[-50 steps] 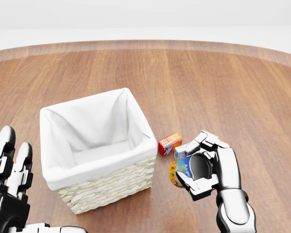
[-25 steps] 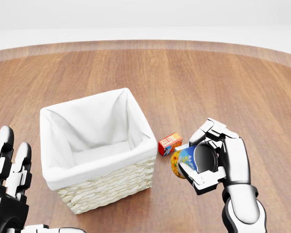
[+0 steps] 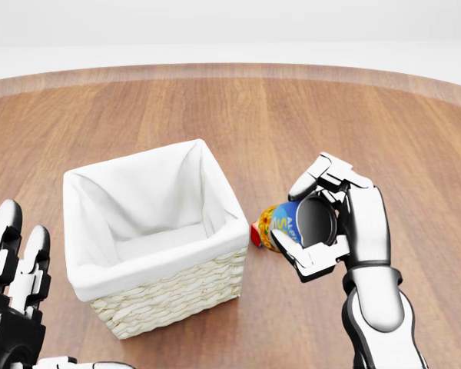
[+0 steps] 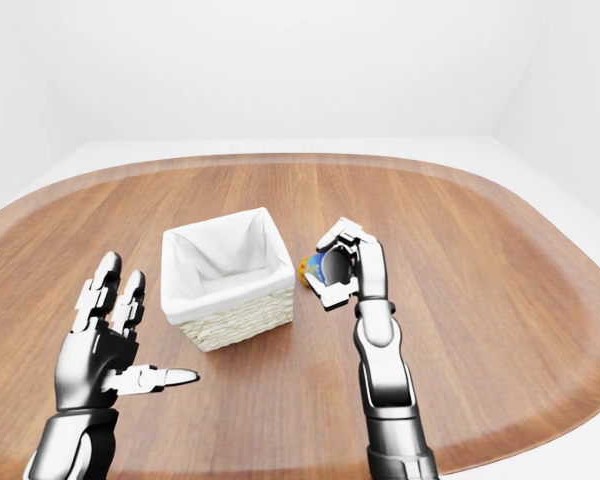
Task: Pick up the alphabet soup and put it in the basket.
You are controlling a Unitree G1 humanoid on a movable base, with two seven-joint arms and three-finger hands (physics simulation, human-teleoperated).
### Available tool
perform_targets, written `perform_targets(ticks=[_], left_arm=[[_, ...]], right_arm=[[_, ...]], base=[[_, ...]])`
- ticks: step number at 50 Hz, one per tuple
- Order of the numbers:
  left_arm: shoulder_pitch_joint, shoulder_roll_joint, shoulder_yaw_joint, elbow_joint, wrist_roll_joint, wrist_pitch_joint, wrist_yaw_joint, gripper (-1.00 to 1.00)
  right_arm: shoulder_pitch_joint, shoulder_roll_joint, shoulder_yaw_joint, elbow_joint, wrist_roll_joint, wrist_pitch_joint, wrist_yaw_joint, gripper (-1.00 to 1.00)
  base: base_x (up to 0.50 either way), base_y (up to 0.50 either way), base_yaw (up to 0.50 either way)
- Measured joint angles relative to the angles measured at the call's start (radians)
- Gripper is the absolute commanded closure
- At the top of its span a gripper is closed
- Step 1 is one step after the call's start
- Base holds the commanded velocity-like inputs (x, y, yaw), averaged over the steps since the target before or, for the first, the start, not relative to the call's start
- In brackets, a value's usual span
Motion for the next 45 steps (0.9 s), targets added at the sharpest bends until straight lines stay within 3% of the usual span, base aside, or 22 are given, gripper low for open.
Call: perform_targets(ticks=[29, 45], left_arm=[[0.009, -0.008, 0.014, -0.022, -0.012, 0.01, -0.019, -1.0], [0.013, -0.009, 0.018, -0.023, -0.016, 0.007, -0.027, -1.0]], right_arm=[[-0.188, 0.044, 0.051, 0.082, -0.029, 0.0, -0.044, 1.0], [-0.349, 0.067, 0.057, 0.241, -0.017, 0.0, -0.087, 1.0]], base=[[0.0, 0.0, 0.0], [0.0, 0.0, 0.0]])
